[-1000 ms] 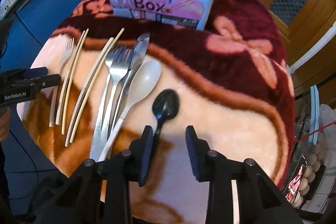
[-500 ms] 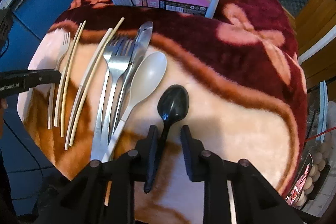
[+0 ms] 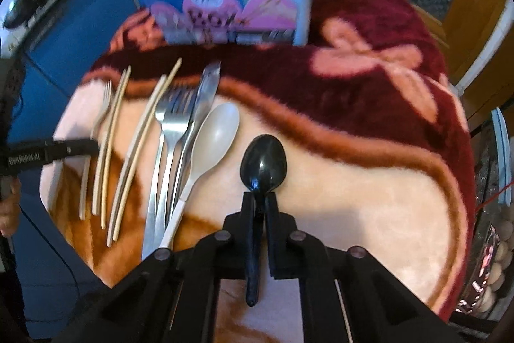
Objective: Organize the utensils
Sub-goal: 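Lower the left gripper onto the white plastic fork and close it, then lift the white fork with the left gripper and carry it over the blue caddy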
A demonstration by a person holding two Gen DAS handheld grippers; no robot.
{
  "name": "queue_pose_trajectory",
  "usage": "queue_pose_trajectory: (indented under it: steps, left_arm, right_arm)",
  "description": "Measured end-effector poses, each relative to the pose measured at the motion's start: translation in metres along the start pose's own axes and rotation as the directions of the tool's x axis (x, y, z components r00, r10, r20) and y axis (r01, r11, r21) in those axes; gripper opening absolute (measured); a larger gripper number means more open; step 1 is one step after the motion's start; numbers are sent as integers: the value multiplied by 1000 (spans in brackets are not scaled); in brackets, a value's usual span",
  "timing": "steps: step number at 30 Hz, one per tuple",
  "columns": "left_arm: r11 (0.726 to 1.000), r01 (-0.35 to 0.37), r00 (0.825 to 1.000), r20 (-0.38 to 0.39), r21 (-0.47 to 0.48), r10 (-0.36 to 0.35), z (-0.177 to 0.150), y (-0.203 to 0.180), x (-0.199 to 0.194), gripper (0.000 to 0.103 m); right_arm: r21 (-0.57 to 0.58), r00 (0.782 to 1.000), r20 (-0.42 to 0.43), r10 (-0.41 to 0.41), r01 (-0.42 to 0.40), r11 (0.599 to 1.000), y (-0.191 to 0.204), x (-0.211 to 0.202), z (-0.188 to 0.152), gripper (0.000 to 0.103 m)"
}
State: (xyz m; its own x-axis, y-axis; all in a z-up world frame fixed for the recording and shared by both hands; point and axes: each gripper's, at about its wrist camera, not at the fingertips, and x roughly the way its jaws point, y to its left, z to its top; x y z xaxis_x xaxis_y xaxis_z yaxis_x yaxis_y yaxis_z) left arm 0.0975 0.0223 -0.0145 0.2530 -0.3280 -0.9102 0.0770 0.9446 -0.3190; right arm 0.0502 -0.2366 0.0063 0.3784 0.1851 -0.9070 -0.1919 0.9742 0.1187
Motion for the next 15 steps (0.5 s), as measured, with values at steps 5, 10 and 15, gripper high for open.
queue_pose_trajectory:
  steps: [5,10,15]
  left_arm:
    - [999,36,992,120,37,-40,-20,-6,-16,7]
    - [995,39,960,272,93,-63,-37,-23,-29,5]
    - [992,53,932,352,112,-89,-47,-25,-34,5]
  right_arm:
    - [54,987,149,60,-68,996,-7,-16,-26,8]
    - [83,964,257,63,-87,993,-7,-20,-39,8]
    - [101,942,322,99,-138,985,-8,-27,-44,8]
